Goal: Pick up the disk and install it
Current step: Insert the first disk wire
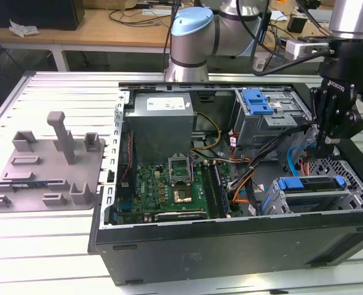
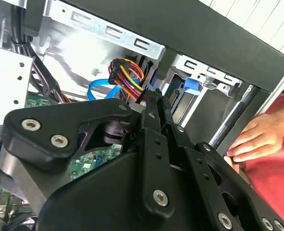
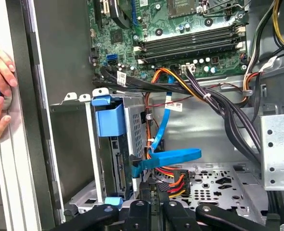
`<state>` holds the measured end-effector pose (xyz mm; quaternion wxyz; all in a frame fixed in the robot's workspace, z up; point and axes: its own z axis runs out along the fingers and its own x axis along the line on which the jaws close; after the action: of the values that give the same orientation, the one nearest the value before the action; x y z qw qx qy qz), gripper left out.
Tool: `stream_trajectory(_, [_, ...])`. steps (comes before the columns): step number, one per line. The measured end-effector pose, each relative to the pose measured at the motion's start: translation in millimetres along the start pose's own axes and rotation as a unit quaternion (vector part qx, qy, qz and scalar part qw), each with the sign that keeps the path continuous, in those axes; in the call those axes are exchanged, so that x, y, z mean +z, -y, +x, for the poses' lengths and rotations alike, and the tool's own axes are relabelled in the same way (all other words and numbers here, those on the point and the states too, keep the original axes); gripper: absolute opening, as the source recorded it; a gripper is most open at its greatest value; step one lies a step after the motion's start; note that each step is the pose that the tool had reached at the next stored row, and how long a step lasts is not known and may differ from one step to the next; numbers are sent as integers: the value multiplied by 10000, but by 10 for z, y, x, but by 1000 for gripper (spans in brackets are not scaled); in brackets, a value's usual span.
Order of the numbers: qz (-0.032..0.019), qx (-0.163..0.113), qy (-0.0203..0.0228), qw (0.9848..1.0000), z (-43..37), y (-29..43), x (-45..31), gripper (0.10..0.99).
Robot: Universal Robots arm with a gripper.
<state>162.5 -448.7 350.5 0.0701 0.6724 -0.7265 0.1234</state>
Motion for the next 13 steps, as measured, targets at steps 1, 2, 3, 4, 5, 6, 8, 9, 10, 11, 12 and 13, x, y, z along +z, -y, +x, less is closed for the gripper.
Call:
stream_trajectory(1, [-3,-1,41,10000,21,1,6,169])
stream_trajectory(2, [-4,-2,63,10000,36,2,11,169])
stream_trajectory(3, [-6,-2,90,10000,61,4,17,169])
stream_trajectory(4, [-7,-3,117,9999,93,6,26,169])
stream_trajectory(5, [-8,-5,135,9999,111,8,32,169])
stream_trajectory(6, [-9,-6,149,9999,127,9,36,169])
stream_trajectory(8, [-4,-28,169,9999,153,10,44,169])
stream_trajectory(9, [2,-51,176,9998,164,11,47,169])
stream_trajectory(10, [6,-67,182,9998,170,11,49,169])
stream_trajectory(11, [10,-86,188,9998,175,12,50,169])
stream_trajectory(12, [16,-108,197,9997,184,12,52,169])
stream_trajectory(13, [18,-118,203,9997,193,13,55,169])
